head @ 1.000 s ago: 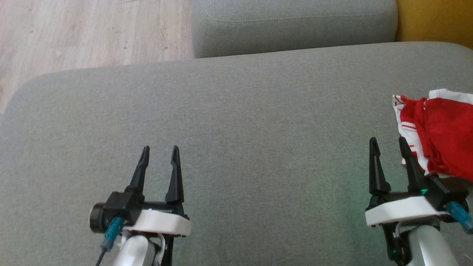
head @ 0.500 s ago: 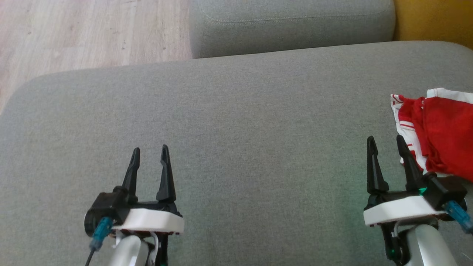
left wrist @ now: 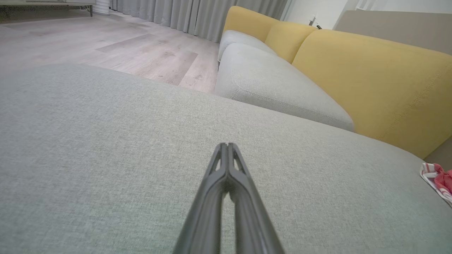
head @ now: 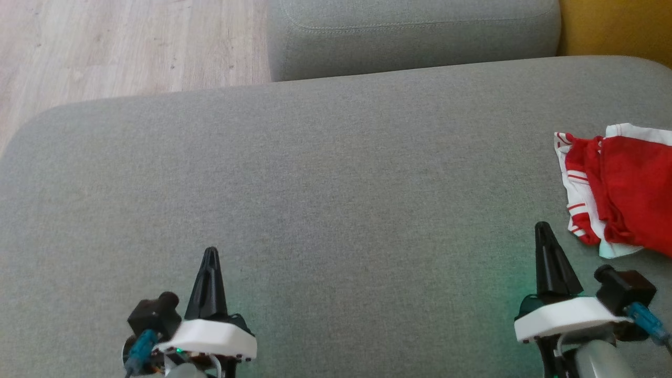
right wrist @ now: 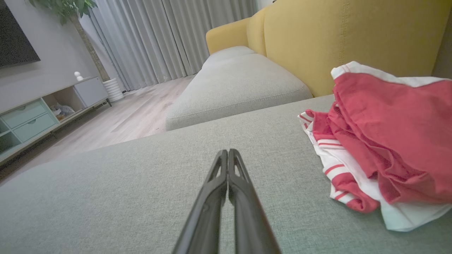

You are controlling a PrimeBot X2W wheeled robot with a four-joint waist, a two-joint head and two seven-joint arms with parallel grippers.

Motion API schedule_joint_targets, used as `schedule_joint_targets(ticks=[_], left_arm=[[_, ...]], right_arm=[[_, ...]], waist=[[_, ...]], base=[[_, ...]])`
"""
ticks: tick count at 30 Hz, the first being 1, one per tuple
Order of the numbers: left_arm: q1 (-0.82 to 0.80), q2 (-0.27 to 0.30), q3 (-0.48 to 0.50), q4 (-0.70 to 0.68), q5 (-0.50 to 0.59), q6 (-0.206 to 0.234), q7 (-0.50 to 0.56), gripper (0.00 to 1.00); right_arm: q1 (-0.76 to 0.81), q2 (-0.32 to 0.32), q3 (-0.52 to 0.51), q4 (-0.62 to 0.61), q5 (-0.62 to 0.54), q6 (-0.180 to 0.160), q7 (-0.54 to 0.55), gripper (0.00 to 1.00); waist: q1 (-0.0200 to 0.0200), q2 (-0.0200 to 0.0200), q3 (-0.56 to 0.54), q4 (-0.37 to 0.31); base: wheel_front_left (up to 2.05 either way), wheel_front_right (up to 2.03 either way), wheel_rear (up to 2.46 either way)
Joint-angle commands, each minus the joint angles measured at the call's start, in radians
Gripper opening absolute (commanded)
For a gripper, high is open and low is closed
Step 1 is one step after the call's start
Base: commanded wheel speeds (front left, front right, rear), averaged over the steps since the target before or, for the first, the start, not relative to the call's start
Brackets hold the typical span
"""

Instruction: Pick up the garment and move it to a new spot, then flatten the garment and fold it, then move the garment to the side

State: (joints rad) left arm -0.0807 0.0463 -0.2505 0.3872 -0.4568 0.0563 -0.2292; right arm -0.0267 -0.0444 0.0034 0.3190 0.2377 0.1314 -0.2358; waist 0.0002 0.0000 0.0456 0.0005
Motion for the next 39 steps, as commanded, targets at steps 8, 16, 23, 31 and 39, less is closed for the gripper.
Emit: schedule_joint_targets(ticks=[8,16,23,31,39], left_arm=[[-0.042,0.001,0.039,-0.040,-0.092,-0.018,0.023,0.00],[-0.041,0.002,0.062,-0.047,-0.169,-0.030,0.046,0.00],[-0.040,0.002,0.079,-0.053,-0.227,-0.039,0.063,0.00],[-0.039,0.003,0.103,-0.060,-0.304,-0.051,0.086,0.00],[-0.038,0.003,0.126,-0.068,-0.381,-0.064,0.109,0.00]], right_arm=[[-0.040,-0.005,-0.008,-0.037,0.113,0.000,0.025,0.00],[-0.043,-0.007,-0.013,-0.039,0.206,0.000,0.047,0.00],[-0.045,-0.008,-0.017,-0.041,0.276,0.000,0.063,0.00],[-0.048,-0.010,-0.024,-0.044,0.369,0.000,0.085,0.00],[-0.050,-0.011,-0.030,-0.047,0.461,0.000,0.108,0.00]], waist=[[0.0000,0.0000,-0.003,0.000],[0.0000,0.0000,-0.006,0.000],[-0.0001,0.0000,-0.008,0.000],[-0.0001,0.0000,-0.011,0.000],[-0.0001,0.0000,-0.014,0.000]], base=[[0.00,0.00,0.00],[0.00,0.00,0.00],[0.00,0.00,0.00],[0.00,0.00,0.00],[0.00,0.00,0.00]])
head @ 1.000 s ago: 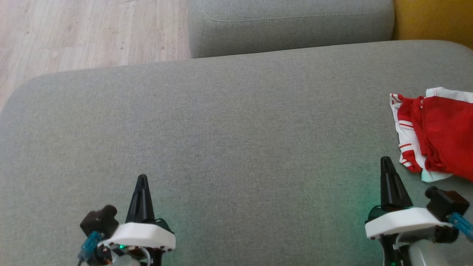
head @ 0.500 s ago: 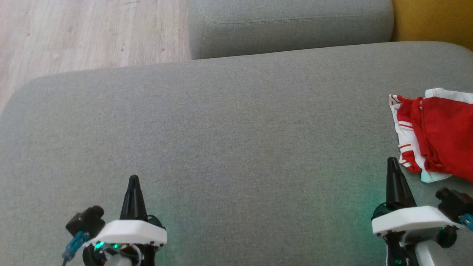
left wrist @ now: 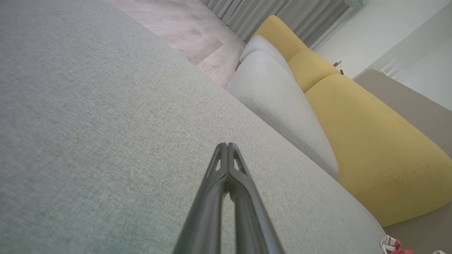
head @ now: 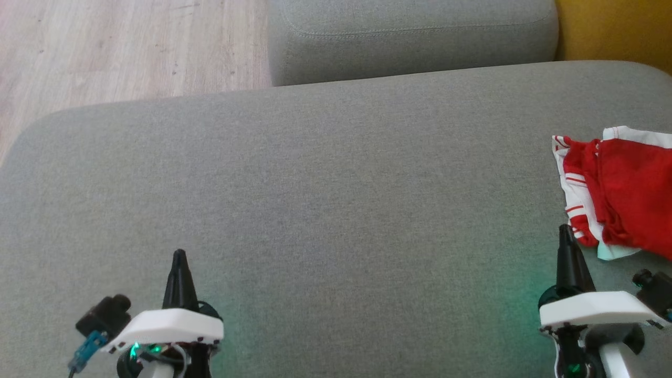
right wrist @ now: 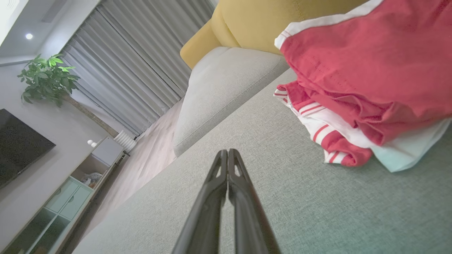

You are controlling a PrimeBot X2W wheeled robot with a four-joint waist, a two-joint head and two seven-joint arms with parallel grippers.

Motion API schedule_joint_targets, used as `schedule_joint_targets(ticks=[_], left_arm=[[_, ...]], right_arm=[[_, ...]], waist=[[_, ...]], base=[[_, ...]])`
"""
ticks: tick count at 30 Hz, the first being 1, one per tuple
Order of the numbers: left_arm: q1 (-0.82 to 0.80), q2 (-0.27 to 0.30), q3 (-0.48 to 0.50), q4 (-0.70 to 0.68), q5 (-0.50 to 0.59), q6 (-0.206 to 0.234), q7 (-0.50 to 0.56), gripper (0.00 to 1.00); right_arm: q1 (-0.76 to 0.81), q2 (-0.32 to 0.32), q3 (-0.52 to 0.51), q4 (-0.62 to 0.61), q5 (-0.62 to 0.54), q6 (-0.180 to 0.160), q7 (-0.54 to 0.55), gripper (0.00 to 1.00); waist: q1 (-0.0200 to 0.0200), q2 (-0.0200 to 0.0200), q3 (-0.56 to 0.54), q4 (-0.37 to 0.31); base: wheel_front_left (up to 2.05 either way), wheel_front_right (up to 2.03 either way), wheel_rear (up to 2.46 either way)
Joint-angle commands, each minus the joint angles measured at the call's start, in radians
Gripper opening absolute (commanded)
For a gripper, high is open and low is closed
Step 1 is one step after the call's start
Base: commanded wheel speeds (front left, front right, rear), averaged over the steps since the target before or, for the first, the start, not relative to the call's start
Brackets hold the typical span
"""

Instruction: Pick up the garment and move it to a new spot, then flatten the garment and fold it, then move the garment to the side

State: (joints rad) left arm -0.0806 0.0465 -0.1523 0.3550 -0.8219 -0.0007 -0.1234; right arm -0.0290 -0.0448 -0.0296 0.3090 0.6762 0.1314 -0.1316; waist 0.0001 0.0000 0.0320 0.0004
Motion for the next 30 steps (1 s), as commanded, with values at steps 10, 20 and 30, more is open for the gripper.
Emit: schedule_joint_targets(ticks=[10,20,30], left_arm=[[-0.036,0.003,0.057,-0.045,-0.112,-0.022,0.032,0.00],[-0.035,0.004,0.087,-0.054,-0.209,-0.037,0.061,0.00],[-0.034,0.004,0.114,-0.062,-0.295,-0.051,0.087,0.00]], right_arm=[[-0.052,-0.011,-0.006,-0.041,0.138,0.000,0.032,0.00],[-0.055,-0.012,-0.015,-0.044,0.253,0.000,0.060,0.00],[-0.059,-0.013,-0.023,-0.047,0.356,0.000,0.086,0.00]], waist=[[-0.0001,0.0000,-0.004,0.000],[-0.0001,0.0000,-0.007,0.000],[-0.0001,0.0000,-0.011,0.000]], base=[[0.00,0.00,0.00],[0.00,0.00,0.00],[0.00,0.00,0.00]])
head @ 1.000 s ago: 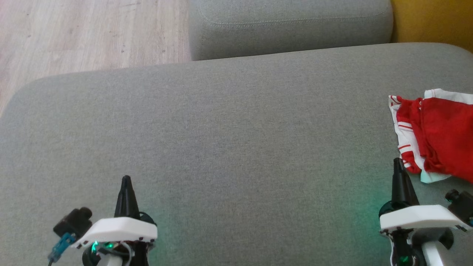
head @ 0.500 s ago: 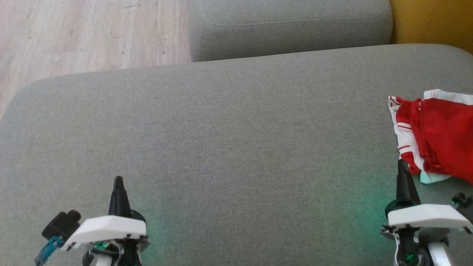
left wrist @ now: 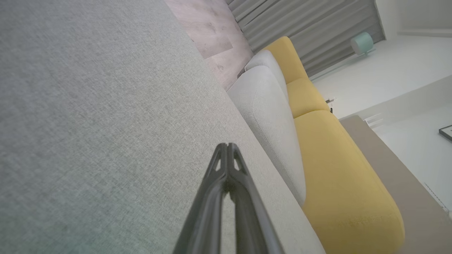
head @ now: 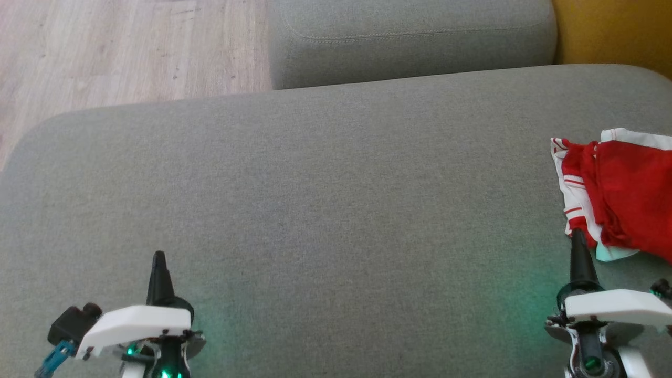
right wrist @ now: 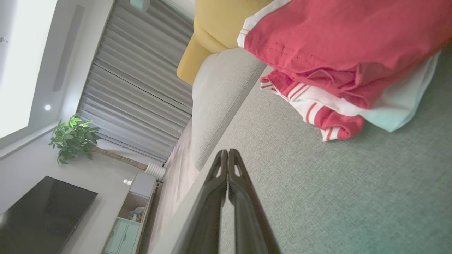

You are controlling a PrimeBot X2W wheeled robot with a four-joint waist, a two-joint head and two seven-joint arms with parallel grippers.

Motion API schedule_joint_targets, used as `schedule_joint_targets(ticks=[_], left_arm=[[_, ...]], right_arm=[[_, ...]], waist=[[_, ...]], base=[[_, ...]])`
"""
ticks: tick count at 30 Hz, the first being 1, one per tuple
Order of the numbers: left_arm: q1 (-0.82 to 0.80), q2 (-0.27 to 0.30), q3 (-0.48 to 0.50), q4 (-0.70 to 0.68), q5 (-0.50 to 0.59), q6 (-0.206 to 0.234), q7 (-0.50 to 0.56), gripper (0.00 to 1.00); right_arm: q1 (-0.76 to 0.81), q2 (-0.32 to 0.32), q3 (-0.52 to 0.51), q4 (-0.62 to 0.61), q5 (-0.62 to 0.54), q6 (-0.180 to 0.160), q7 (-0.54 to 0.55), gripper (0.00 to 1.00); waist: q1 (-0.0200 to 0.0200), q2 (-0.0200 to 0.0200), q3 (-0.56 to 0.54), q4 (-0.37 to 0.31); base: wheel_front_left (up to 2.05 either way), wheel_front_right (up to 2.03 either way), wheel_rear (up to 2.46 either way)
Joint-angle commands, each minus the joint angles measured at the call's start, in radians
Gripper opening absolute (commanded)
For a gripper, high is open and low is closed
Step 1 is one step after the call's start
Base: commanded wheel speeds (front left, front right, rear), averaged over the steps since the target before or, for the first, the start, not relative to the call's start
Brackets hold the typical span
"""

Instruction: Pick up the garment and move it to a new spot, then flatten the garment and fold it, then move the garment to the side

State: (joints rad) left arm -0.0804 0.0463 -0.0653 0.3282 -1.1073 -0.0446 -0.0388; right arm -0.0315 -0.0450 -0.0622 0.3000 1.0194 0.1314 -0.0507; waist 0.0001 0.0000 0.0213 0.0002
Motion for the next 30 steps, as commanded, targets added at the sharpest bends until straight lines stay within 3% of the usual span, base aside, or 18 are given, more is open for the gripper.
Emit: schedule_joint_targets(ticks=[1,30], left_arm=[[-0.034,0.004,0.029,-0.036,-0.019,-0.009,0.006,0.00],[-0.030,0.005,0.118,-0.064,-0.308,-0.055,0.093,0.00]], right_arm=[[-0.057,-0.012,0.008,-0.039,0.024,0.000,0.008,0.00],[-0.068,-0.013,-0.021,-0.049,0.367,-0.001,0.096,0.00]], waist=[[0.0000,0.0000,0.000,0.000],[-0.0001,0.0000,-0.011,0.000]], base=[[0.00,0.00,0.00],[0.00,0.00,0.00]])
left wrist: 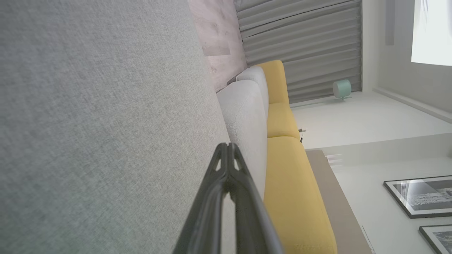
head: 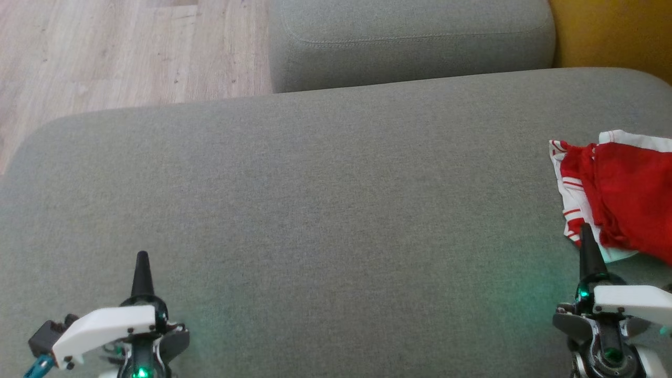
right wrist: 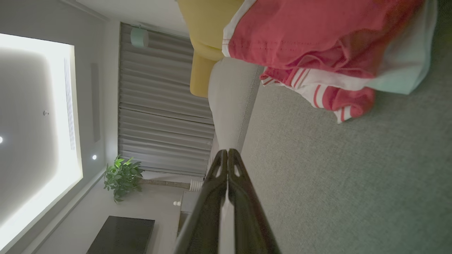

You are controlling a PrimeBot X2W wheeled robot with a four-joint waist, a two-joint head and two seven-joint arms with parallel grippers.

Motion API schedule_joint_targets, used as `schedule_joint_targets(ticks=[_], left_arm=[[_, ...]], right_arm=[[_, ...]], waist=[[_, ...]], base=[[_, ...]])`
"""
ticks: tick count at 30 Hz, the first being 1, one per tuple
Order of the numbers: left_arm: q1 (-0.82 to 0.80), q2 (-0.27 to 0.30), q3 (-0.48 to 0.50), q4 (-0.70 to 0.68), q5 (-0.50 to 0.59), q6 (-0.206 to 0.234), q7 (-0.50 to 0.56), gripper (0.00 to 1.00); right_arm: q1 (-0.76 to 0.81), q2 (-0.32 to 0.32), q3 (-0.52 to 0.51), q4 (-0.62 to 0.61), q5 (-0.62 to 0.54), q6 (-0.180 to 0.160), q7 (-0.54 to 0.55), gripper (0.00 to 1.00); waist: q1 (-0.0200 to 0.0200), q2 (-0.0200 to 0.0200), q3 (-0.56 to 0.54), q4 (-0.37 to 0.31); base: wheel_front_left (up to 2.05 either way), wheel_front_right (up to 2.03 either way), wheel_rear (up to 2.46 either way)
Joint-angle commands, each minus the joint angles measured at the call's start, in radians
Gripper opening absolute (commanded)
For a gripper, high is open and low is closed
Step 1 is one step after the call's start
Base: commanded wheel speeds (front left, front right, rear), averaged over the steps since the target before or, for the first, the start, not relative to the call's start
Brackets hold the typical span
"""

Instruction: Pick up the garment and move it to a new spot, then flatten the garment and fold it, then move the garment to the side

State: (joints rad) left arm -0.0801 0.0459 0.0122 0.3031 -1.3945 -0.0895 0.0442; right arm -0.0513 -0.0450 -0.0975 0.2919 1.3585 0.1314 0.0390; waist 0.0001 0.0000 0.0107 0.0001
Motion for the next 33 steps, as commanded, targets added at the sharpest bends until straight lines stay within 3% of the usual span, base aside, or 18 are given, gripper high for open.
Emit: schedule_joint_targets(ticks=[1,21,33], left_arm=[[-0.030,0.005,0.044,-0.040,-0.030,-0.012,0.012,0.00],[-0.028,0.006,0.100,-0.057,-0.213,-0.041,0.068,0.00],[-0.028,0.005,0.101,-0.058,-0.214,-0.041,0.069,0.00]], right_arm=[[-0.048,-0.013,0.013,-0.041,0.039,-0.001,0.009,0.00],[-0.056,-0.013,-0.006,-0.048,0.256,-0.001,0.065,0.00],[-0.056,-0.012,-0.008,-0.048,0.257,-0.001,0.068,0.00]], waist=[[-0.0001,0.0000,-0.001,0.000],[-0.0001,0.0000,-0.007,0.000],[-0.0001,0.0000,-0.008,0.000]], base=[[0.00,0.00,0.00],[0.00,0.00,0.00],[0.00,0.00,0.00]])
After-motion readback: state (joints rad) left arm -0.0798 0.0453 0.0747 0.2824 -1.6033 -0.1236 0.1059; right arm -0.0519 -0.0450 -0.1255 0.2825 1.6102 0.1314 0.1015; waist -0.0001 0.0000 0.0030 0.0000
